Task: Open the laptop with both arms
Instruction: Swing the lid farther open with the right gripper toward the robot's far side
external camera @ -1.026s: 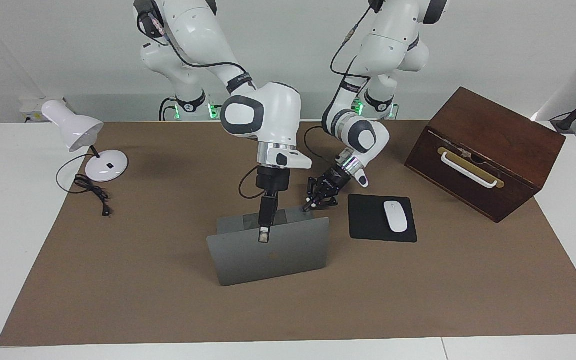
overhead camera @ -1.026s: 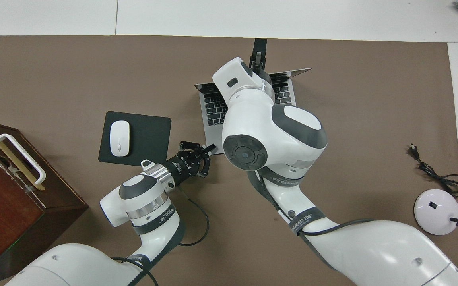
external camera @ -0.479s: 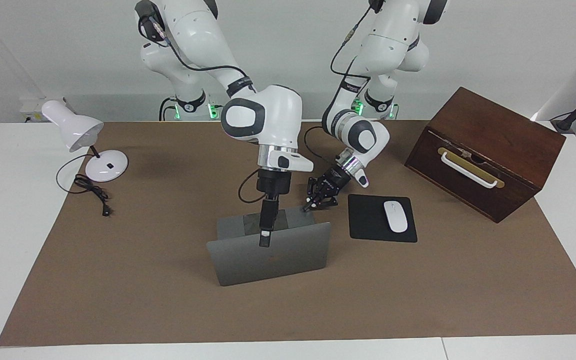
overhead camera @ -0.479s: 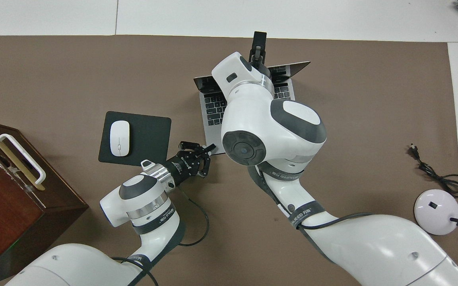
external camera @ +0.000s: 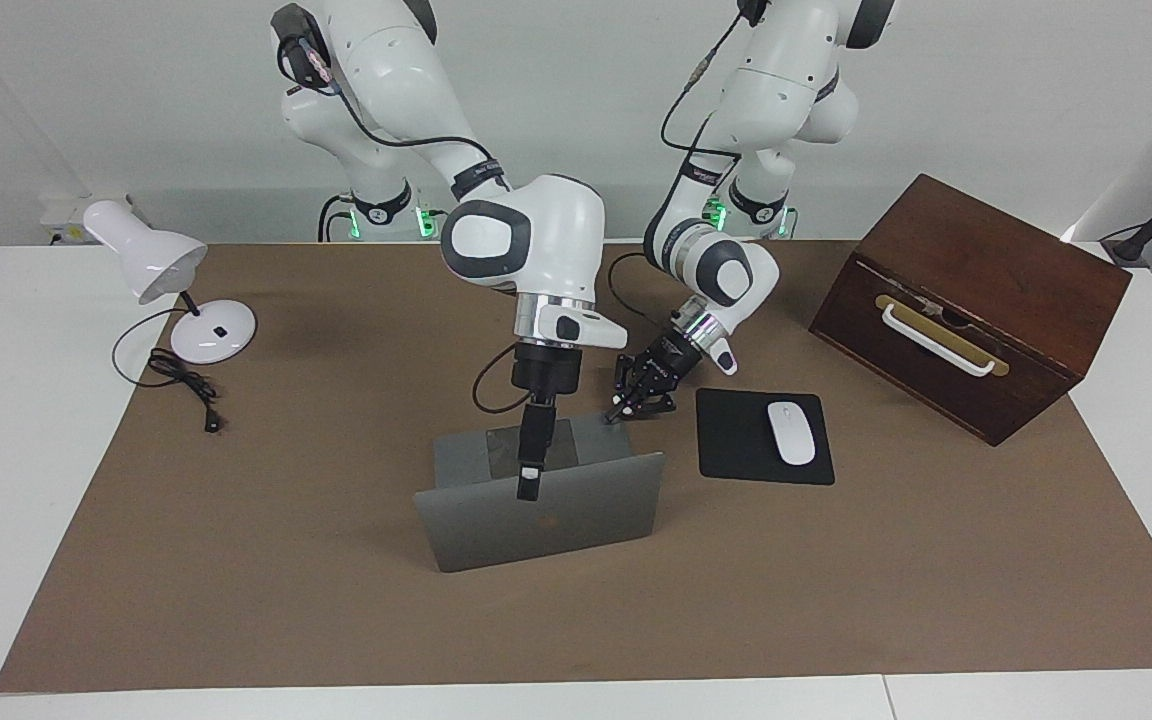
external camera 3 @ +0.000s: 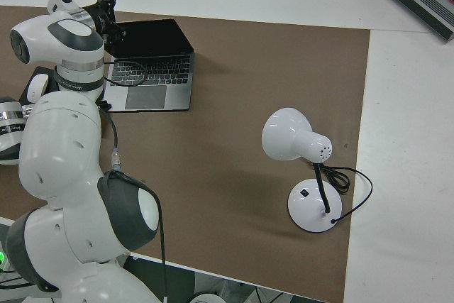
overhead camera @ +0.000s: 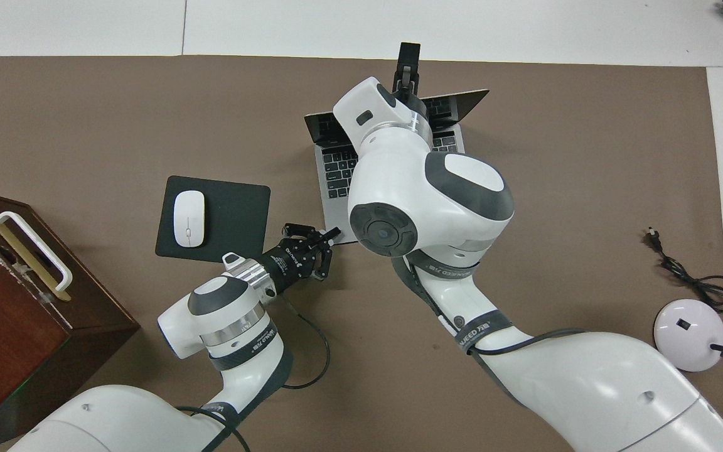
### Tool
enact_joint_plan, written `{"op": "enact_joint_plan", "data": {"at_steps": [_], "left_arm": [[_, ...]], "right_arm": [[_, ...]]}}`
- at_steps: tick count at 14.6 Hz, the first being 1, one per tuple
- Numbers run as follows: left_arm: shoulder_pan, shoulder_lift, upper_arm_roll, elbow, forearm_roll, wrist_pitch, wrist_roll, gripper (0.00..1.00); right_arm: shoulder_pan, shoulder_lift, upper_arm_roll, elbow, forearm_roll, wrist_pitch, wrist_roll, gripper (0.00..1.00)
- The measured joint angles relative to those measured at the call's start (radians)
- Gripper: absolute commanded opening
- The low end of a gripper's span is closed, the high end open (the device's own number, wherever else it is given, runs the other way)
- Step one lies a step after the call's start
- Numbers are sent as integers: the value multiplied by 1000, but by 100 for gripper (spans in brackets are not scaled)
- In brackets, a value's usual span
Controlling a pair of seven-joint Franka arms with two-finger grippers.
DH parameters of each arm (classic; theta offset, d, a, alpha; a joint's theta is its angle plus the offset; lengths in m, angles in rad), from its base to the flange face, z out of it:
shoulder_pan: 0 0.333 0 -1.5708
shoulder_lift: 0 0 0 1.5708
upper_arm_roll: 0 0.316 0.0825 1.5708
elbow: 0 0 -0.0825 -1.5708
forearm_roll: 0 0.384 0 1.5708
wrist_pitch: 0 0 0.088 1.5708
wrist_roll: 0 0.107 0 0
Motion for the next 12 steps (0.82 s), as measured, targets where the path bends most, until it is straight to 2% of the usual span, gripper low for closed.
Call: {"op": "enact_joint_plan", "data": {"at_steps": [12], "left_arm": [[0, 0, 0, 0, -2, 0, 0, 0]], "right_arm": [[-1, 15, 0, 27, -33, -8, 3, 100]]}}
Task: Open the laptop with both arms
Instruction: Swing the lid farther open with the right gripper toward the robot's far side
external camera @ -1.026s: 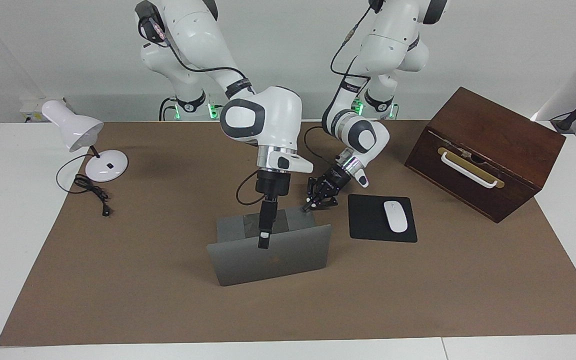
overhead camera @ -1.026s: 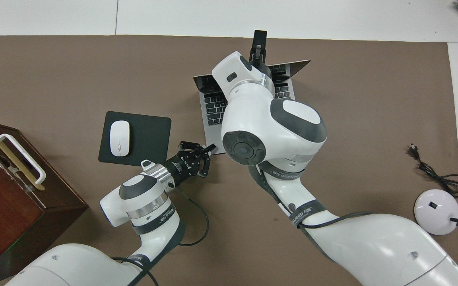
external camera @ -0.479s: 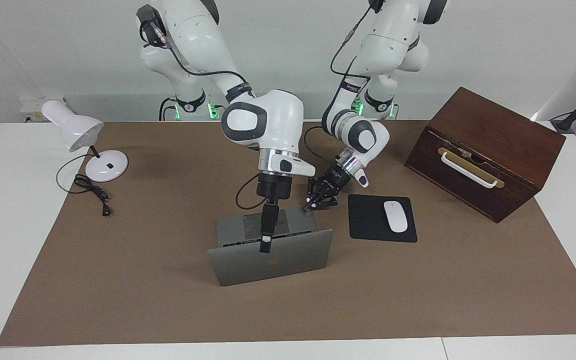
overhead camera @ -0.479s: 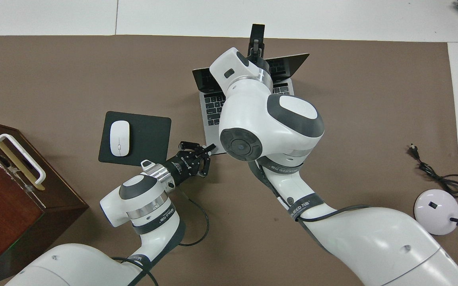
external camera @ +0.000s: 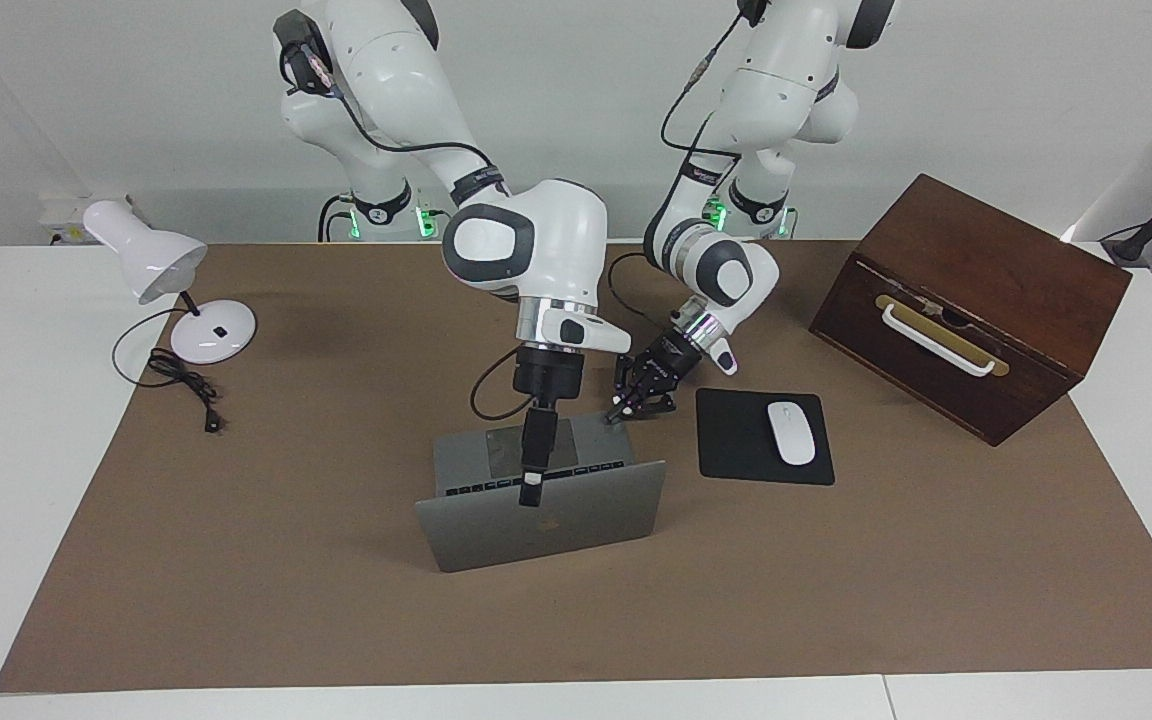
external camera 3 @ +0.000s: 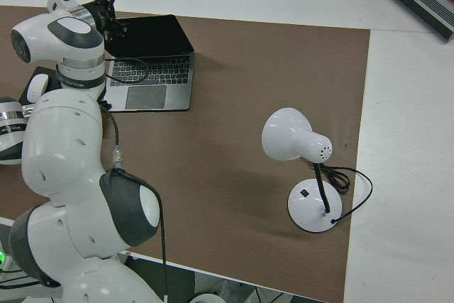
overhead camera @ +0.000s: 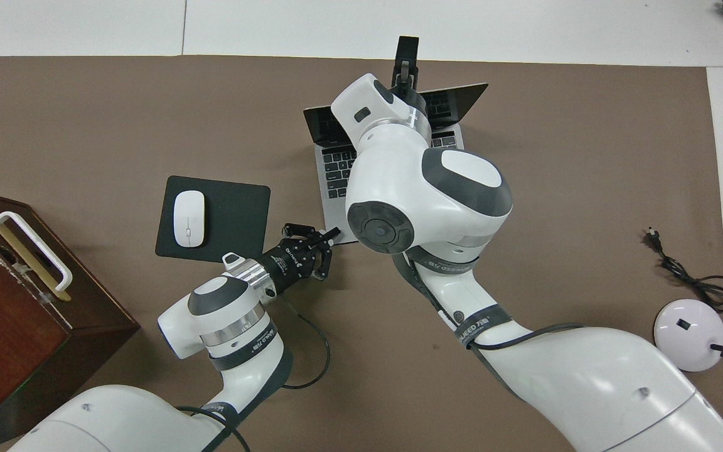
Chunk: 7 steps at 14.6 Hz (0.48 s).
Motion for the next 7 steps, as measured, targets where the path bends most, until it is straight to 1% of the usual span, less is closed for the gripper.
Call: {"op": "enact_joint_plan", "data": {"at_steps": [3, 7], "left_arm": [[0, 0, 0, 0, 0, 0, 0, 0], [0, 0, 0, 0, 0, 0, 0, 0]], "right_arm": [[-1, -2, 1, 4, 10, -44, 17, 100], [0, -23, 4, -1, 106, -92, 20, 100]]}}
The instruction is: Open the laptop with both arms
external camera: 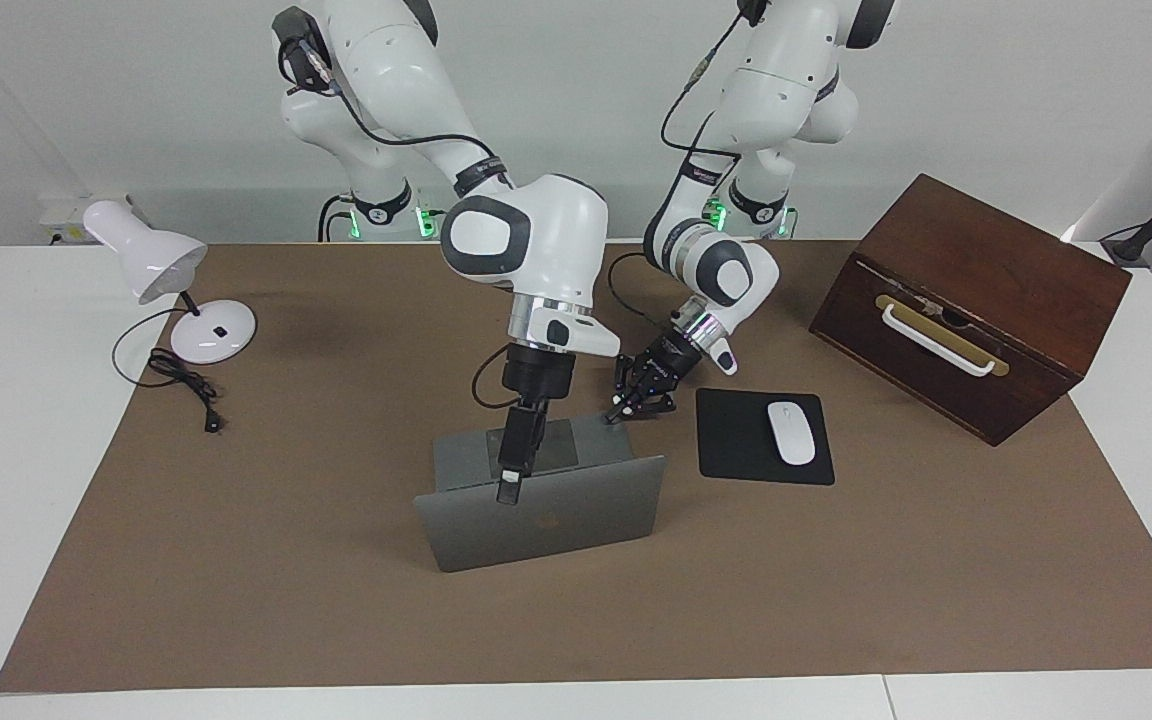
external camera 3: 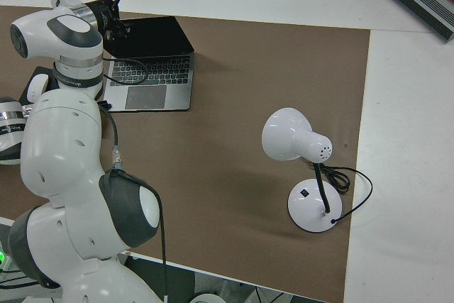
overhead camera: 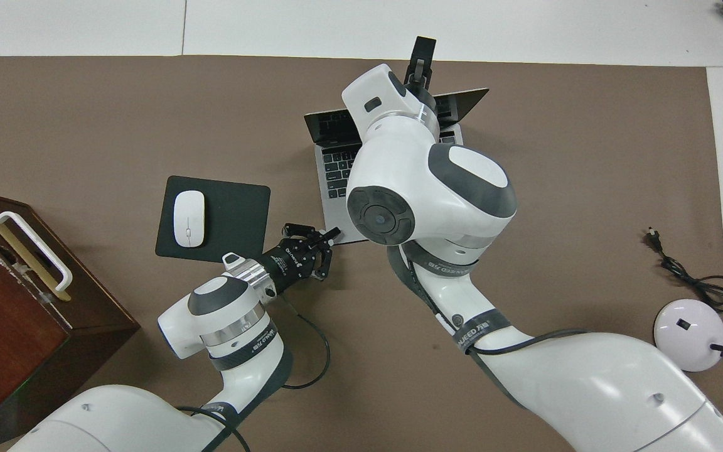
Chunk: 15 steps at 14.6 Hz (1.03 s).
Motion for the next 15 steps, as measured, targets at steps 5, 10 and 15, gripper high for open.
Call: {"op": "enact_joint_plan", "data": {"at_steps": [5, 10, 15], "left_arm": [[0, 0, 0, 0, 0, 0, 0, 0], [2, 0, 0, -1, 0, -3, 0, 0], [22, 3, 2, 2, 0, -7, 0, 0]], "right_arm": [[7, -57, 9, -21, 73, -83, 0, 100], [10, -117, 26, -35, 211, -195, 0, 100], [8, -164, 26, -38, 367, -279, 0, 100]]}}
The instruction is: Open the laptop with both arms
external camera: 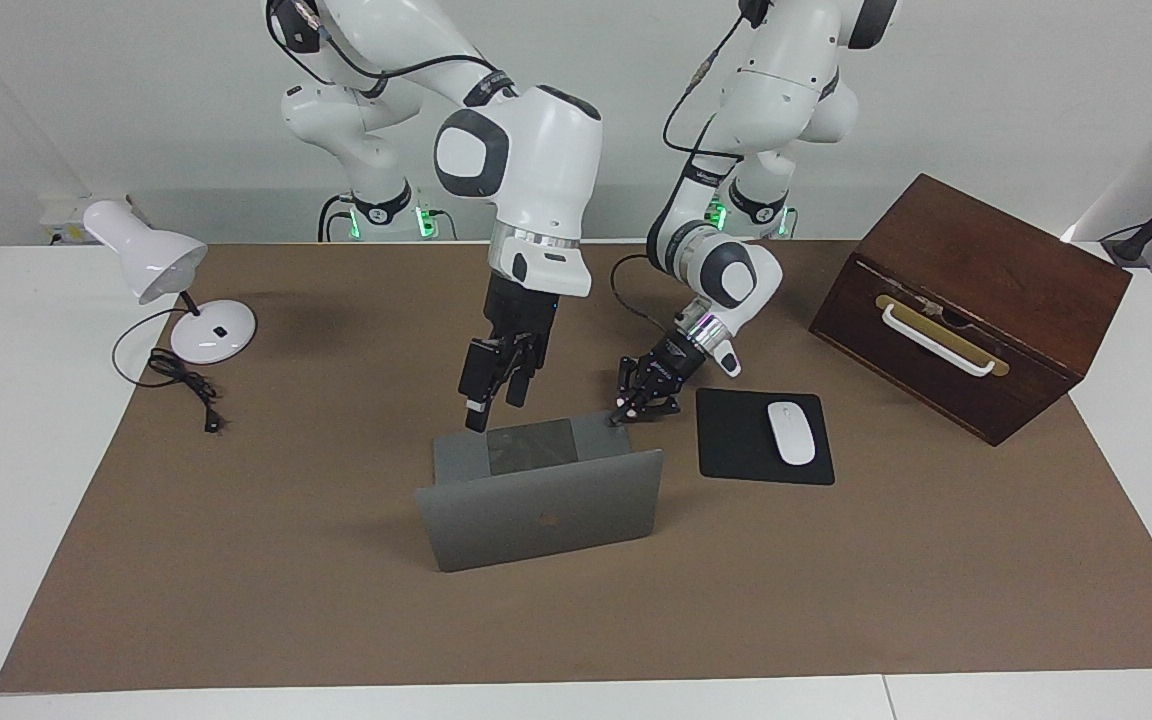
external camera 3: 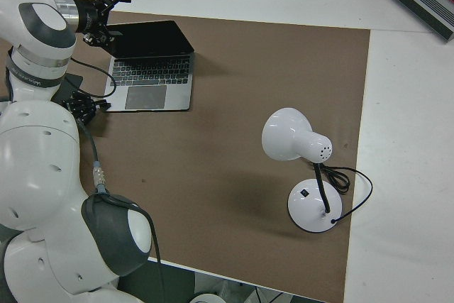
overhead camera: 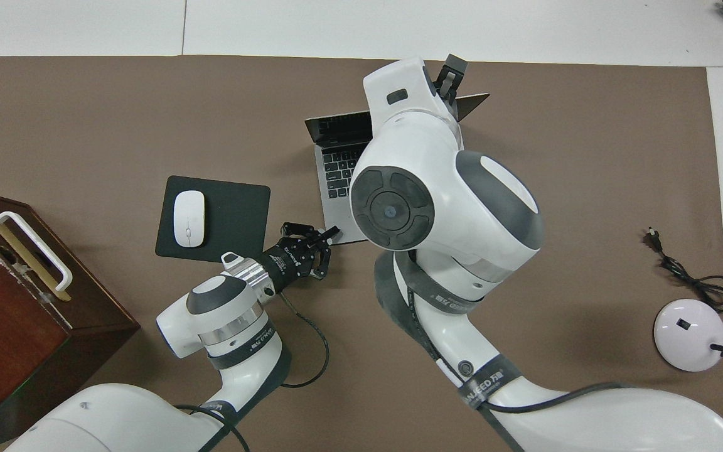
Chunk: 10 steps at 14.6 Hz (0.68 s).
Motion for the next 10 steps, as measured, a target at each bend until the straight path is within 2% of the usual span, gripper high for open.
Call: {"op": "enact_joint_plan", "data": {"at_steps": [6, 10], "left_arm": [[55, 9, 5, 33, 56, 10, 1, 0], [104, 15, 5, 112, 216, 21, -101, 0]], "right_arm": [[-43, -77, -9, 0, 197, -101, 0, 100], [-100, -127, -11, 0, 298, -166, 0, 100]]}}
